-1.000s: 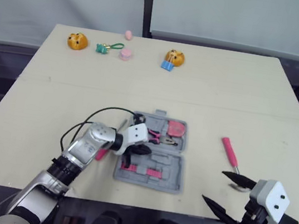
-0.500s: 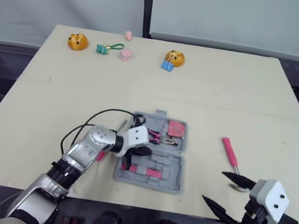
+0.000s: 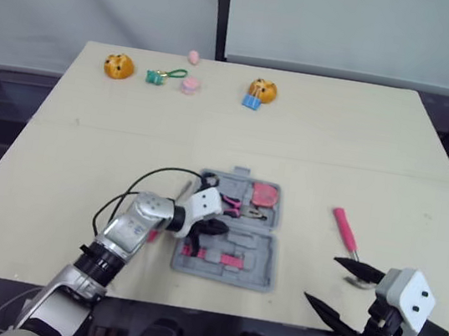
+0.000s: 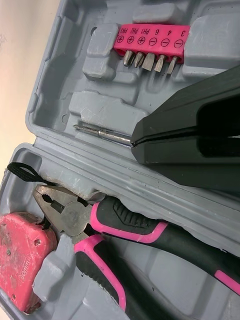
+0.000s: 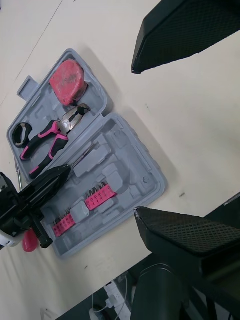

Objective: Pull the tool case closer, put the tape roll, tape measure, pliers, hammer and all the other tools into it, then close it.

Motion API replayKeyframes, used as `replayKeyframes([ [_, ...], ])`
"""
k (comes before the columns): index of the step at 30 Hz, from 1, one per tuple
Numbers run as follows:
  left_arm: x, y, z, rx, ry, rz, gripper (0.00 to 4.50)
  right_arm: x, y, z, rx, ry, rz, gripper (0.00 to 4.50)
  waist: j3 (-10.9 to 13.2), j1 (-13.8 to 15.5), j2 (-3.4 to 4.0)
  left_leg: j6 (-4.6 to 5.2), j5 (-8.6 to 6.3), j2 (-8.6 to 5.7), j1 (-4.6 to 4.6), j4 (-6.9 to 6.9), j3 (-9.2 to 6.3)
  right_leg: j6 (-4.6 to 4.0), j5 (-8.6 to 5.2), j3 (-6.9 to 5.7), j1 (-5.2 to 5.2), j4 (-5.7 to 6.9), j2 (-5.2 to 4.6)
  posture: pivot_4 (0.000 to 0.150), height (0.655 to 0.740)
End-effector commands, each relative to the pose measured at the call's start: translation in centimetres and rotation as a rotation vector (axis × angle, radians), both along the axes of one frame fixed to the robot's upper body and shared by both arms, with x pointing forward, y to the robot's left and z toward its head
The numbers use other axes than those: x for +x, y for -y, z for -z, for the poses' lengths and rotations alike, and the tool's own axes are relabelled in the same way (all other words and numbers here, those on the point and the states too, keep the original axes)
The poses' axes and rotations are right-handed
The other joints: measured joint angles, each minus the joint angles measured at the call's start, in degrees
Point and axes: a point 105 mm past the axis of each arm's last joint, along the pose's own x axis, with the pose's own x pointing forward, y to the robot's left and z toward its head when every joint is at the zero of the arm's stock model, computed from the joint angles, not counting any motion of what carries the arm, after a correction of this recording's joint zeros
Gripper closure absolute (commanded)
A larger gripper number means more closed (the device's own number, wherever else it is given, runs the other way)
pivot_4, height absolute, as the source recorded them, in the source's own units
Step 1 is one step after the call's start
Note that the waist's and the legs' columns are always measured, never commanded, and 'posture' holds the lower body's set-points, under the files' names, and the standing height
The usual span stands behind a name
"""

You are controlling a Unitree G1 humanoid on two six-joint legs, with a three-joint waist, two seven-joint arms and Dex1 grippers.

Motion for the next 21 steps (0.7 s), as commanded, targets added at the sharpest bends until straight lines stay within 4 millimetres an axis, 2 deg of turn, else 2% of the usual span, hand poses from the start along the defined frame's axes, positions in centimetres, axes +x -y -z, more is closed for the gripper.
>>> replayKeyframes([
  [1, -1.1, -1.8, 4.4, 0.123, -0.124, -0.047, 4.45, -0.1, -0.3, -1.1, -0.021, 0.045, -0.012, 0.0, -0.08, 0.0, 0.06, 0.0, 0.0, 0.0, 0.0, -0.01, 0.0, 0.0, 0.0, 0.0, 0.0, 0.0, 0.0, 0.15, 0.7121],
  [10, -1.0, -1.9, 5.1, 0.149, -0.142, -0.05, 4.45, -0.1, -0.3, -1.0, -0.021, 0.043, -0.01, 0.0, -0.58, 0.04, 0.18, 0.02, -0.02, 0.0, 0.08, -0.05, 0.0, 0.0, 0.0, 0.01, 0.08, -0.07, 0.0, 0.15, 0.7121],
  [15, -0.4, -1.6, 4.3, 0.103, -0.146, -0.068, 4.45, -0.1, -0.3, -1.0, -0.018, 0.042, -0.009, 0.0, -0.68, 0.26, 0.19, 0.03, -0.03, 0.0, 0.09, -0.06, 0.0, 0.0, 0.0, 0.02, 0.09, -0.08, 0.0, 0.15, 0.7121],
  [20, -0.3, -1.1, -0.8, -0.125, -0.118, -0.05, 4.45, 0.1, -0.5, -1.0, -0.011, 0.046, -0.015, 0.0, -0.67, 0.09, 0.18, 0.02, -0.03, 0.28, 0.02, -0.07, 0.0, 0.0, 0.0, 0.04, 0.0, -0.1, 0.0, 0.15, 0.7121],
  [21, -0.5, -1.4, -2.7, -0.19, -0.108, -0.038, 4.45, 0.2, -0.5, -1.0, -0.009, 0.048, -0.017, 0.0, -0.62, -0.04, 0.19, 0.01, -0.04, 0.3, -0.03, -0.08, 0.01, -0.01, 0.0, 0.03, -0.04, -0.1, 0.02, 0.15, 0.7121],
])
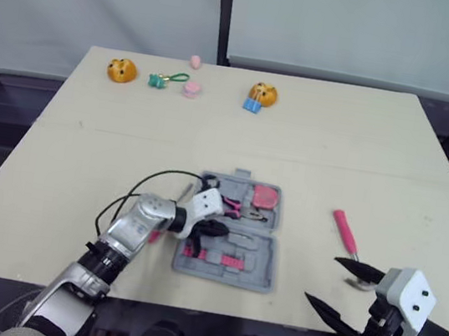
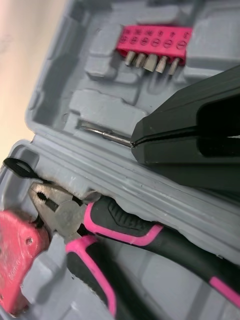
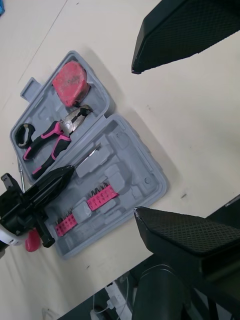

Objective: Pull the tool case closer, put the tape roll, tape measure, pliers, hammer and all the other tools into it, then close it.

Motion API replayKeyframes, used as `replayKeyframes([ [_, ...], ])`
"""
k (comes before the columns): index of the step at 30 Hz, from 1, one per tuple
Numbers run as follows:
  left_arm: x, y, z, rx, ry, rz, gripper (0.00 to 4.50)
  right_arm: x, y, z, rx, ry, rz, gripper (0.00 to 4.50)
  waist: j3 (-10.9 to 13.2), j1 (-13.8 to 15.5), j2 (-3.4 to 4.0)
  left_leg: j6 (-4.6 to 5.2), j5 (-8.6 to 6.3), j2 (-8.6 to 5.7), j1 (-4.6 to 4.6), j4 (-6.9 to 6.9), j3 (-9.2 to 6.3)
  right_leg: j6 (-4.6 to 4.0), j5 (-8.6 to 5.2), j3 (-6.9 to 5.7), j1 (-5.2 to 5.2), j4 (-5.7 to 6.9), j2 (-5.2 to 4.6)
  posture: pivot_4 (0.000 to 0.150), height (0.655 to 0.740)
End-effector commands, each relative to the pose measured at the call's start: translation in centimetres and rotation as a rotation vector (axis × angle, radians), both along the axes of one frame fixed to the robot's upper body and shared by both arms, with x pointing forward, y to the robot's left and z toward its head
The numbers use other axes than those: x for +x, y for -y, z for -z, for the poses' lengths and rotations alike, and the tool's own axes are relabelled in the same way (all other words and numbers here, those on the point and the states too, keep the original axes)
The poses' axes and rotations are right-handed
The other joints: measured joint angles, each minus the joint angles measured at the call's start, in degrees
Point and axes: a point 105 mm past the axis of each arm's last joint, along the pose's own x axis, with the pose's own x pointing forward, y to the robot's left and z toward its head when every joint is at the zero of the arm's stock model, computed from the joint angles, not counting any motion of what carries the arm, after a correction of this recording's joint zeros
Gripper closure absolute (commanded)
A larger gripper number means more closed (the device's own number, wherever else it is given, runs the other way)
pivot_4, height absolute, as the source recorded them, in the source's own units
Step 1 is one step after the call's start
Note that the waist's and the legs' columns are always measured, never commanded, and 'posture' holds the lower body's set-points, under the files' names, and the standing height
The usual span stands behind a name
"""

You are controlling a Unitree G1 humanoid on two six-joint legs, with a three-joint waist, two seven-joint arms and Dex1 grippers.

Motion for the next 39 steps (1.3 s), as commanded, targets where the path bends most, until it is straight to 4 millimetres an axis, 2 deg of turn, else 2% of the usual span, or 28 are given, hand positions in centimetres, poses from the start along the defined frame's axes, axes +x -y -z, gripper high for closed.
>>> replayKeyframes([
  [1, -0.5, -1.1, -4.9, -0.158, 0.036, 0.011, 4.45, 0.2, -0.5, -0.8, -0.006, 0.046, -0.02, 0.0, 0.13, -0.33, 0.01, 0.0, 0.0, 0.01, -0.03, -0.01, 0.0, 0.0, 0.0, -0.02, -0.02, 0.0, 0.01, 0.15, 0.7121],
  [3, -1.1, -2.4, -8.6, -0.251, 0.109, 0.011, 4.45, 0.4, -0.5, -0.7, -0.004, 0.048, -0.028, 0.0, 0.37, -0.7, 0.02, -0.01, 0.0, 0.06, -0.09, -0.01, -0.01, 0.0, 0.0, -0.02, -0.06, 0.0, 0.01, 0.15, 0.7121],
  [6, -2.1, -4.1, -10.9, -0.299, 0.163, -0.007, 4.45, 0.7, -0.4, -0.6, -0.005, 0.047, -0.041, 0.0, 0.38, -0.71, 0.11, -0.02, 0.0, 0.08, -0.07, -0.01, -0.03, -0.01, 0.0, -0.02, -0.05, -0.03, 0.0, 0.15, 0.7121],
  [9, -3.8, -7.4, -11.6, -0.27, 0.103, -0.031, 4.45, 1.0, -0.6, -0.6, 0.003, 0.047, -0.064, 0.0, 0.46, -1.02, 0.24, -0.04, -0.02, 0.08, -0.02, -0.06, -0.02, -0.01, 0.0, -0.02, 0.0, -0.1, 0.0, 0.15, 0.7121],
  [14, -6.5, -11.9, -10.5, -0.221, 0.105, -0.131, 4.45, 1.1, -0.8, -0.1, 0.017, 0.026, -0.09, 0.0, 0.55, -0.95, 0.35, -0.05, -0.02, 0.11, 0.01, -0.23, -0.01, -0.06, -0.03, -0.01, -0.02, -0.22, 0.02, 0.15, 0.7121],
  [17, -8.2, -14.5, -9.1, -0.194, 0.09, -0.209, 3.62, 1.0, -0.9, 0.1, 0.031, 0.018, -0.102, 0.0, 0.56, -0.88, 0.36, -0.05, -0.02, 0.12, -0.01, -0.23, 0.0, -0.06, -0.03, -0.01, 0.01, -0.41, 0.01, 0.15, 0.7121],
  [24, -11.6, -17.9, -6.4, -0.154, 0.078, -0.359, 0.2, 0.2, -1.4, 1.4, 0.054, -0.03, -0.123, 0.0, 0.58, -0.7, 0.34, -0.08, -0.07, 0.13, -0.01, -0.26, -0.03, -0.08, -0.04, 0.06, 0.05, -0.68, -0.03, 0.15, 0.7121],
  [25, -12.0, -18.1, -6.0, -0.147, 0.086, -0.376, 0.06, 0.1, -1.4, 1.5, 0.06, -0.035, -0.119, 0.0, 0.58, -0.73, 0.34, -0.08, -0.07, 0.13, -0.01, -0.31, -0.03, -0.09, -0.04, 0.06, 0.05, -0.71, -0.04, 0.15, 0.7121],
  [31, -15.0, -19.5, -4.3, -0.137, 0.144, -0.471, 0.06, -1.0, -1.0, 3.1, 0.064, -0.081, -0.097, 0.0, 0.58, -0.73, 0.32, -0.09, -0.1, 0.18, 0.0, -0.32, 0.03, -0.11, -0.05, 0.01, 0.05, -0.79, -0.01, 0.15, 0.7121],
  [35, -15.9, -20.2, -3.8, -0.14, 0.163, -0.538, 0.06, -1.4, -0.8, 3.4, 0.068, -0.085, -0.092, 0.0, 0.57, -0.66, 0.31, -0.05, -0.14, 0.18, 0.01, -0.33, 0.05, -0.12, -0.05, 0.02, 0.06, -0.82, -0.03, 0.15, 0.7121],
  [39, -16.1, -20.8, -3.6, -0.134, 0.174, -0.577, 0.06, -1.4, -0.7, 3.4, 0.067, -0.084, -0.091, 0.0, 0.57, -0.64, 0.3, -0.04, -0.15, 0.19, 0.01, -0.33, 0.04, -0.13, -0.05, 0.03, 0.07, -0.84, -0.03, 0.15, 0.7121],
])
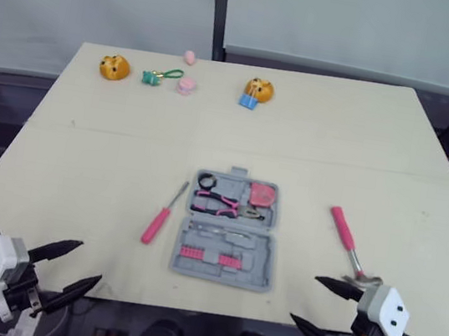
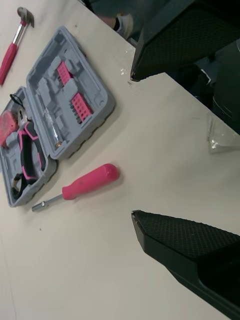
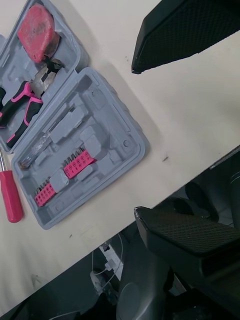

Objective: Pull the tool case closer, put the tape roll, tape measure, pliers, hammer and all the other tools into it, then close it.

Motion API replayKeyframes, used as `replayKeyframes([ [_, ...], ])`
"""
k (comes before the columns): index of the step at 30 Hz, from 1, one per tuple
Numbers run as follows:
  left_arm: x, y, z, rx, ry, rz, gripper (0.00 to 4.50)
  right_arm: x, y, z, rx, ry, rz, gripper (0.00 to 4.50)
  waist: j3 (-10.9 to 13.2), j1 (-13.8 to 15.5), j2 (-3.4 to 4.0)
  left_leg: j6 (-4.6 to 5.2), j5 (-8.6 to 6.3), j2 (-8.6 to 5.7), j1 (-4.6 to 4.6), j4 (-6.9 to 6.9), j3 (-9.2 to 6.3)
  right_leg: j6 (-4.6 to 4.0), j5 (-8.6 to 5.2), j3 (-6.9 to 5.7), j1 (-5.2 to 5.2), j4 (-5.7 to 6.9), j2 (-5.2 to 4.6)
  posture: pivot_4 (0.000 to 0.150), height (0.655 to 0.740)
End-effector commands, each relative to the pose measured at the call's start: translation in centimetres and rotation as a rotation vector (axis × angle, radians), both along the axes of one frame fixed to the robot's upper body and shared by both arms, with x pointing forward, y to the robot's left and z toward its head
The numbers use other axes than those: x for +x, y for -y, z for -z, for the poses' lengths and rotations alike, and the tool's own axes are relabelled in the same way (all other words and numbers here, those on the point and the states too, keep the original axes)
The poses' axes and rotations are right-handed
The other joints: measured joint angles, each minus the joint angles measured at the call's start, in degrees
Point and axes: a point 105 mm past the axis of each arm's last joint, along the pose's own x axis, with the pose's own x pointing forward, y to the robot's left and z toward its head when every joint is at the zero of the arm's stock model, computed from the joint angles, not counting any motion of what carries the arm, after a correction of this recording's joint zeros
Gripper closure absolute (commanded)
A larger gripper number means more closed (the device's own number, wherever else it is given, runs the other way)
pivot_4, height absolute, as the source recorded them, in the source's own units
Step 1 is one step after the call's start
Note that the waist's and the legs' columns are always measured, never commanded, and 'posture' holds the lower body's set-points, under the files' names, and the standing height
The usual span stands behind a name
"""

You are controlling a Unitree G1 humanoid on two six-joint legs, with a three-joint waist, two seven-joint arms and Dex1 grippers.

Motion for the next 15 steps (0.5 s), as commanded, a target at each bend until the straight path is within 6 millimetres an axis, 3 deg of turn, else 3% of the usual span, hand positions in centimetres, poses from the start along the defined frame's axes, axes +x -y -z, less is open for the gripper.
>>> replayKeyframes([
  [1, -0.2, -0.8, -0.2, 0.018, 0.023, -0.034, 0.06, -0.2, 0.0, -0.4, 0.002, 0.022, -0.015, 0.0, 0.0, -0.04, 0.0, 0.0, 0.0, 0.0, 0.0, 0.0, 0.0, 0.0, 0.0, 0.0, 0.0, 0.0, 0.0, 0.15, 0.7121],
  [7, 0.4, -0.1, -0.5, -0.003, 0.029, 0.0, 0.06, 0.0, 0.2, -0.5, -0.002, 0.024, -0.012, 0.0, 0.0, -0.07, -0.01, 0.01, -0.01, 0.01, 0.0, 0.0, 0.0, 0.0, 0.0, -0.02, -0.01, -0.01, 0.01, 0.15, 0.7121],
  [15, 1.5, 5.4, -4.2, -0.046, 0.107, 0.362, 0.06, 0.7, 1.9, -2.0, -0.031, -0.002, 0.039, 0.0, 0.01, -0.05, 0.02, 0.0, -0.01, 0.0, -0.01, 0.01, -0.03, -0.03, 0.04, 0.03, 0.02, -0.01, -0.01, 0.15, 0.7121],
])
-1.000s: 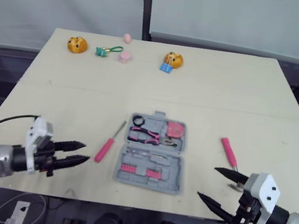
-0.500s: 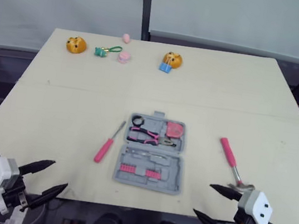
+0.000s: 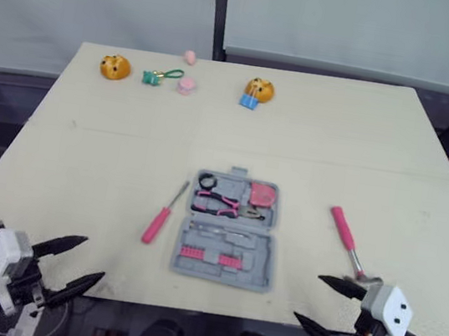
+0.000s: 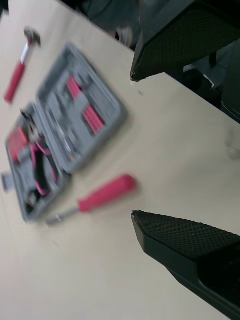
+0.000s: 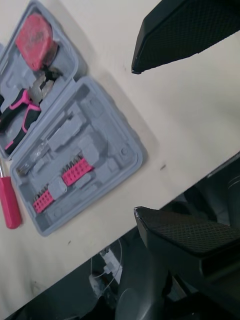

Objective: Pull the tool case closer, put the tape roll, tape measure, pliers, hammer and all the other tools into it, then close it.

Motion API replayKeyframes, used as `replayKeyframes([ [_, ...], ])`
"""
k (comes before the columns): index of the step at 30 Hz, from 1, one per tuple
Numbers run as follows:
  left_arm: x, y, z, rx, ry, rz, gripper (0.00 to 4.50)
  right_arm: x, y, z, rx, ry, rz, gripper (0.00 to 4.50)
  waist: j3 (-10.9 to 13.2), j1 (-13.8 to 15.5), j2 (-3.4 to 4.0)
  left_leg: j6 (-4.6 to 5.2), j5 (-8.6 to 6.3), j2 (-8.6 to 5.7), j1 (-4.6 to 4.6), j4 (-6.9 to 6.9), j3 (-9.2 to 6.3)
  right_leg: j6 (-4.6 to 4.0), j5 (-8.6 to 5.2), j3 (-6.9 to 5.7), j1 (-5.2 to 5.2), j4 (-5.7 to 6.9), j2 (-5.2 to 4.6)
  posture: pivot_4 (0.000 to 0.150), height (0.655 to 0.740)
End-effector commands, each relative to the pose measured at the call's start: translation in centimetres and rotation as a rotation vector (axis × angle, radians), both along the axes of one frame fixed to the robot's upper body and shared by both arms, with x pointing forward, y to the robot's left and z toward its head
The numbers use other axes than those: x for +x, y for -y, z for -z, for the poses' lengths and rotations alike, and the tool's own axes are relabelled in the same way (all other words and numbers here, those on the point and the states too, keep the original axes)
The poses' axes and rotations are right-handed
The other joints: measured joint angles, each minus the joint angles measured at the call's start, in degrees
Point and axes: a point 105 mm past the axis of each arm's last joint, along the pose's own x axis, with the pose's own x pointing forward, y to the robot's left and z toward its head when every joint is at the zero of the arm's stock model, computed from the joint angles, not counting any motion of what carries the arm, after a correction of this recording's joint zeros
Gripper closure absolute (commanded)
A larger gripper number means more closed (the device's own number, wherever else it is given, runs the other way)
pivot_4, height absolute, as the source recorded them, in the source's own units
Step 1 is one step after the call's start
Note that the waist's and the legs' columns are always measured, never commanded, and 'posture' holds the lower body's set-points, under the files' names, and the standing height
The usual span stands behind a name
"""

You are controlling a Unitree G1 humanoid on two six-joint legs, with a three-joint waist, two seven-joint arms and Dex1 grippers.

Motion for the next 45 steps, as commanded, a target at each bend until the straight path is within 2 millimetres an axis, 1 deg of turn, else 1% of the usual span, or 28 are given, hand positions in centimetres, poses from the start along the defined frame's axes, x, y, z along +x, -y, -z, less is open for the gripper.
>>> replayKeyframes([
  [1, -0.1, 2.6, -1.8, -0.035, 0.051, 0.153, 0.06, -0.1, 0.7, -0.9, -0.016, -0.018, 0.015, 0.0, 0.01, -0.13, 0.05, 0.0, 0.0, 0.01, 0.01, -0.01, 0.0, 0.0, 0.0, -0.01, 0.0, 0.0, 0.02, 0.15, 0.7121],
  [4, -0.2, 4.2, -2.7, -0.039, 0.092, 0.259, 0.06, -0.1, 1.2, -1.1, -0.031, -0.041, 0.042, 0.0, 0.03, -0.32, 0.09, -0.02, 0.01, 0.04, 0.03, -0.08, 0.04, -0.01, -0.01, -0.08, -0.02, 0.0, 0.06, 0.15, 0.7121],
  [6, -0.1, 4.8, -3.0, -0.039, 0.106, 0.292, 0.06, -0.1, 1.4, -1.2, -0.036, -0.053, 0.055, 0.0, 0.03, -0.34, 0.1, -0.02, 0.01, 0.04, 0.06, -0.08, 0.11, -0.01, 0.0, -0.07, -0.01, 0.02, 0.07, 0.15, 0.7121],
  [11, 0.3, 5.2, -3.2, -0.058, 0.121, 0.306, 0.06, 0.2, 2.1, -1.7, -0.051, -0.065, 0.117, 0.0, 0.04, -0.2, 0.11, -0.01, 0.02, 0.04, 0.08, -0.08, 0.13, -0.01, 0.0, -0.07, -0.01, 0.03, 0.08, 0.15, 0.7121],
  [16, 0.0, 5.2, -3.1, -0.07, 0.108, 0.328, 0.06, 1.0, 3.9, -3.4, -0.101, -0.092, 0.25, 0.0, 0.04, -0.17, 0.11, 0.0, 0.02, 0.02, 0.07, -0.08, 0.13, 0.0, 0.0, -0.06, -0.01, 0.02, 0.07, 0.15, 0.7121],
  [19, -0.1, 5.1, -3.0, -0.067, 0.109, 0.337, 0.06, 2.1, 5.1, -4.3, -0.129, -0.112, 0.354, 0.0, 0.04, -0.23, 0.11, 0.0, 0.02, 0.04, 0.06, -0.08, 0.13, 0.0, 0.0, -0.07, -0.01, 0.0, 0.08, 0.15, 0.7121],
  [22, -0.2, 5.1, -2.9, -0.066, 0.11, 0.345, 0.06, 2.8, 6.1, -3.8, -0.143, -0.251, 0.426, 0.0, 0.06, -0.2, 0.13, 0.0, 0.02, 0.04, 0.07, -0.08, 0.13, 0.0, 0.0, -0.06, -0.01, 0.01, 0.07, 0.15, 0.7121],
  [27, -0.4, 5.3, -2.3, -0.058, 0.098, 0.35, 0.06, 4.6, 7.8, -3.0, -0.193, -0.285, 0.56, 0.0, 0.07, -0.03, 0.15, 0.01, 0.03, 0.03, -0.06, -0.09, 0.05, -0.01, -0.01, -0.13, -0.05, -0.12, 0.05, 0.15, 0.7121],
  [30, -0.5, 5.7, -2.3, -0.061, 0.104, 0.347, 0.06, 5.5, 8.0, -2.4, -0.184, -0.304, 0.587, 0.0, 0.08, -0.17, 0.16, 0.03, 0.04, -0.01, -0.07, -0.1, 0.11, 0.02, 0.01, -0.11, -0.05, -0.16, 0.04, 0.15, 0.7121],
  [33, -0.3, 5.9, -2.2, -0.053, 0.116, 0.339, 0.06, 6.5, 8.8, -1.8, -0.215, -0.309, 0.624, 0.0, 0.08, -0.24, 0.18, 0.04, 0.05, 0.0, -0.06, -0.1, 0.12, 0.03, 0.02, -0.11, -0.06, -0.12, 0.05, 0.15, 0.7121],
  [41, -0.7, 6.0, -1.9, -0.038, 0.113, 0.313, 0.06, 8.4, 9.2, -0.2, -0.239, -0.348, 0.656, 0.0, 0.11, -0.34, 0.23, 0.02, 0.1, 0.01, -0.05, -0.1, 0.13, 0.03, 0.02, -0.1, -0.09, -0.07, 0.06, 0.15, 0.7121],
  [45, -1.0, 6.0, -1.9, -0.033, 0.116, 0.296, 0.06, 9.1, 9.1, 0.4, -0.221, -0.37, 0.661, 0.0, 0.13, -0.31, 0.25, 0.02, 0.1, 0.01, -0.04, -0.1, 0.13, 0.03, 0.02, -0.09, -0.09, -0.07, 0.06, 0.15, 0.7121],
])
